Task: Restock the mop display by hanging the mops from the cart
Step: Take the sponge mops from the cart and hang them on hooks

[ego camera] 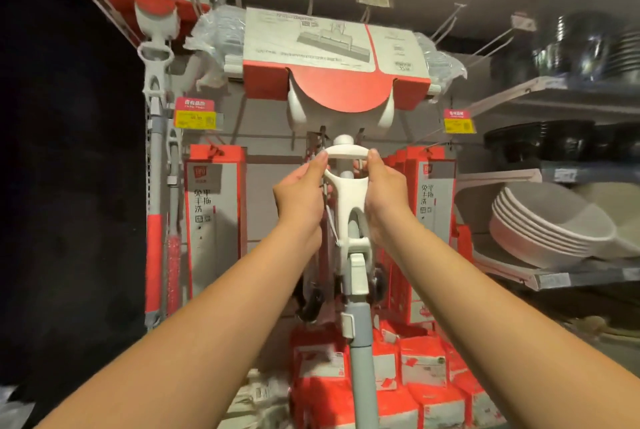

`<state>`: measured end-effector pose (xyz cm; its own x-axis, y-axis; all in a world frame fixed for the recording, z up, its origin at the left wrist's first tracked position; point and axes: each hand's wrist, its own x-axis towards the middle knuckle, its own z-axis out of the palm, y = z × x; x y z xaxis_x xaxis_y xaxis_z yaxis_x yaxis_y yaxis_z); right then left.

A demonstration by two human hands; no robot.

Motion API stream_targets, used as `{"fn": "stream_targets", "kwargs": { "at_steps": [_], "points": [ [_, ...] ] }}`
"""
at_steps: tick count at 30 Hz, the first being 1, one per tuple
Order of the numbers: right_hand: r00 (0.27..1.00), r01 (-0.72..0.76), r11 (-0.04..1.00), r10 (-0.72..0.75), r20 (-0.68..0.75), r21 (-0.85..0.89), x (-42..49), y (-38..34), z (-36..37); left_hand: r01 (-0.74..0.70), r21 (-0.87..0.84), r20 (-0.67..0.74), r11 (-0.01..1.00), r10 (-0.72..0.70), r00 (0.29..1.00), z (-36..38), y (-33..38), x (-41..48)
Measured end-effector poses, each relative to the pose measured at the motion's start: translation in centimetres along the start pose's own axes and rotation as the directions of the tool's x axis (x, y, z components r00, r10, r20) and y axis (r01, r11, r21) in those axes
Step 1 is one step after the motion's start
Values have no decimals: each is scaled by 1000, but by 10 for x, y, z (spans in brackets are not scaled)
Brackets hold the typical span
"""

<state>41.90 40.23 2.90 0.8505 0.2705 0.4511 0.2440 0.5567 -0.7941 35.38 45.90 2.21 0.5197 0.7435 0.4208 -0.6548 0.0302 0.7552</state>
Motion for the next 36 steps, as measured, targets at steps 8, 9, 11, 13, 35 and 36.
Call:
{"fn": "stream_targets", "kwargs": {
  "at_steps": [8,9,11,13,35,36],
  "points": [
    [992,11,998,-19,127,60,61,-41,-8,-83,-29,26,996,84,996,55,15,35],
    [989,15,998,-25,148,68,69,-46,-9,-106,-29,23,994,107,994,64,17,40],
    [982,23,996,-40,186,91,84,-58,-12,-152,-18,15,988,153,988,81,20,48],
    [974,42,994,-63,218,100,97,-70,-15,-186,-13,2,982,186,982,97,23,54],
    [926,216,973,-232,298,87,225,-114,25,-488,3,20,873,488,873,166,52,158],
    [923,224,970,-243,298,98,231,-114,32,-501,-1,32,865,501,865,165,54,166]
  ]
}}
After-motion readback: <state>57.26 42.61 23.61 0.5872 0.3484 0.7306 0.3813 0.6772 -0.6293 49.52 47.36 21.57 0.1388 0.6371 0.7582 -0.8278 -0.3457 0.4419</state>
